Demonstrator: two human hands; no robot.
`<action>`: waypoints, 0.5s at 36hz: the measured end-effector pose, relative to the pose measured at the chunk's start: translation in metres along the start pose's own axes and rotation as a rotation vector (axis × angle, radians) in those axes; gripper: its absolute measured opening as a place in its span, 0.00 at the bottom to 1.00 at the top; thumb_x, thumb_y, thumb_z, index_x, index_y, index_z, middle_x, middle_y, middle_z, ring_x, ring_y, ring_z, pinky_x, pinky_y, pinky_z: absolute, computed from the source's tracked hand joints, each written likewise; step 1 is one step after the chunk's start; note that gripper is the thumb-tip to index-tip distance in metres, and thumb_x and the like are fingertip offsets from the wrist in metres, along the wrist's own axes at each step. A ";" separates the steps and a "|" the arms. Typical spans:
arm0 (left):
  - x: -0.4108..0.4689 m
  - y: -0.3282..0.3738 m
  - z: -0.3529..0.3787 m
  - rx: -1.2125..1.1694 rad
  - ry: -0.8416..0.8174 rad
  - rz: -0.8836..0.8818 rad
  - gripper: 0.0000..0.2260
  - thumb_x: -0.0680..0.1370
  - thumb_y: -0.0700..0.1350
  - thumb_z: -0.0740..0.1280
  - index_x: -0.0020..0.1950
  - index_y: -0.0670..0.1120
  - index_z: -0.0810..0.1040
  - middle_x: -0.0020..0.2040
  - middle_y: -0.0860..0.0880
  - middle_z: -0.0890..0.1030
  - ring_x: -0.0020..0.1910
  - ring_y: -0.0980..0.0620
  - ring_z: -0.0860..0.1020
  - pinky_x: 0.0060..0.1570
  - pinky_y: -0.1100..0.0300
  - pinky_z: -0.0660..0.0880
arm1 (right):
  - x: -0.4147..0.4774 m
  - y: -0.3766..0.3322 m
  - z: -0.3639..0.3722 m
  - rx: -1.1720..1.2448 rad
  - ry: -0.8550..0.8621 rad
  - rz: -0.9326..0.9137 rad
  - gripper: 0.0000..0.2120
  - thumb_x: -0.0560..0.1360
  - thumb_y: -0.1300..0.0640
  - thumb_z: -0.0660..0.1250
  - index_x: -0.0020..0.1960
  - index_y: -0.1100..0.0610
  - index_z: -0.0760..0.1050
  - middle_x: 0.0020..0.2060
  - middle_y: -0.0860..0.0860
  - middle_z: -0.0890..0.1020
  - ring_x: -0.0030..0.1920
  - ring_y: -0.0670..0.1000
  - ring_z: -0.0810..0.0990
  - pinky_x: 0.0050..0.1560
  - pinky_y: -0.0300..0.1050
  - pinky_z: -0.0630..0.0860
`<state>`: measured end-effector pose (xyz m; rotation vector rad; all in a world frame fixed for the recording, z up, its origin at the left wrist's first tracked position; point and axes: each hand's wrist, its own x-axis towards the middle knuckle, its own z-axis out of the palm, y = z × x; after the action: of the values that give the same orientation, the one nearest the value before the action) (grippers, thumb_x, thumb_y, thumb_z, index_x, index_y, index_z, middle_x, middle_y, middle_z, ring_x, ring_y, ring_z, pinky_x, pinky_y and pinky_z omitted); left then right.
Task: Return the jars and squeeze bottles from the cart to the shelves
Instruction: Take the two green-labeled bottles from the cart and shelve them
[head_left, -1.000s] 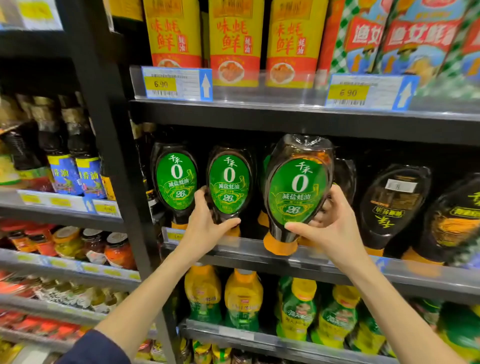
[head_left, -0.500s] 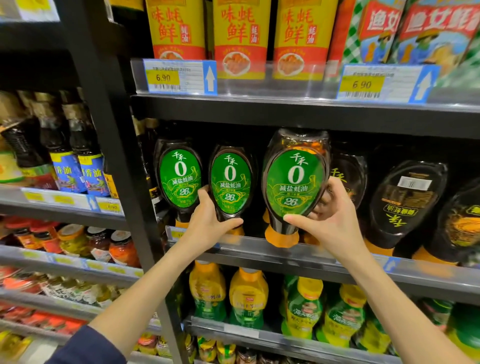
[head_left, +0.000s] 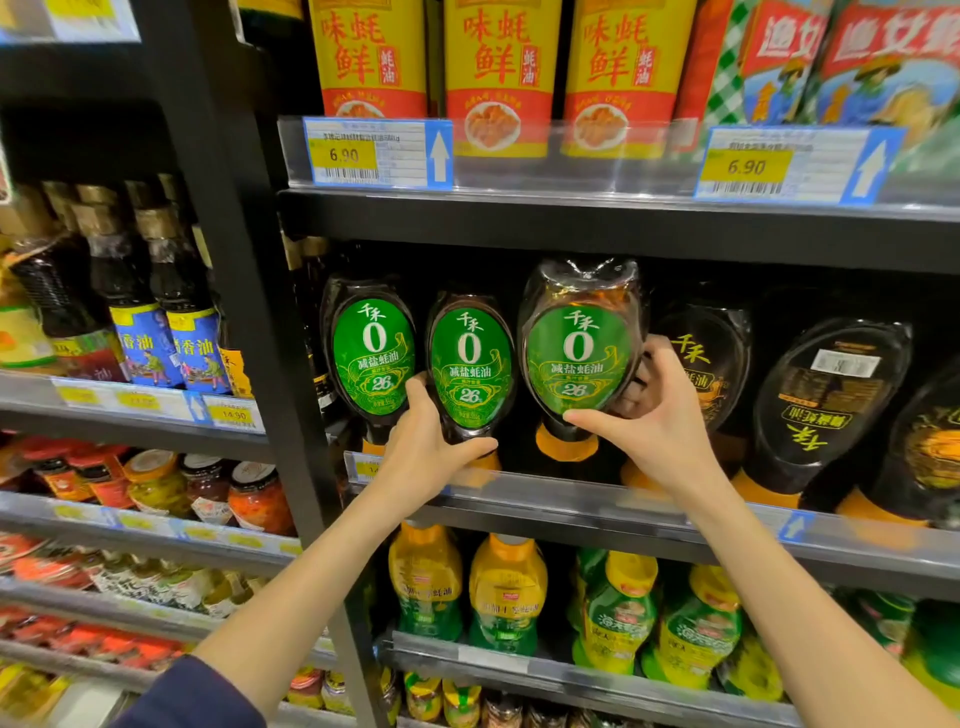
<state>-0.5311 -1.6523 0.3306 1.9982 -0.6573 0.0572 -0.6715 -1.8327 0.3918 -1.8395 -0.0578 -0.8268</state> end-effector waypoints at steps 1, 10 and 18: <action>0.000 0.000 0.000 -0.003 -0.002 -0.003 0.41 0.59 0.63 0.74 0.63 0.49 0.58 0.62 0.45 0.75 0.61 0.45 0.76 0.59 0.43 0.75 | 0.000 0.001 0.000 -0.005 -0.002 0.003 0.31 0.60 0.68 0.78 0.53 0.46 0.68 0.51 0.44 0.79 0.53 0.40 0.80 0.53 0.37 0.79; 0.002 -0.002 0.001 0.026 0.009 0.023 0.35 0.64 0.54 0.77 0.60 0.48 0.59 0.61 0.45 0.76 0.60 0.45 0.76 0.58 0.43 0.76 | -0.007 0.021 0.004 0.015 -0.016 0.081 0.30 0.60 0.67 0.78 0.55 0.50 0.69 0.51 0.46 0.80 0.53 0.44 0.81 0.53 0.42 0.80; 0.001 0.000 0.000 0.036 0.013 0.014 0.42 0.59 0.63 0.74 0.64 0.49 0.58 0.62 0.44 0.75 0.62 0.45 0.76 0.59 0.44 0.75 | -0.013 0.035 0.004 0.071 -0.002 0.131 0.30 0.61 0.72 0.76 0.53 0.48 0.68 0.51 0.50 0.79 0.51 0.46 0.82 0.49 0.39 0.80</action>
<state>-0.5303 -1.6528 0.3305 2.0262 -0.6662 0.0902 -0.6649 -1.8402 0.3553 -1.7574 0.0311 -0.7230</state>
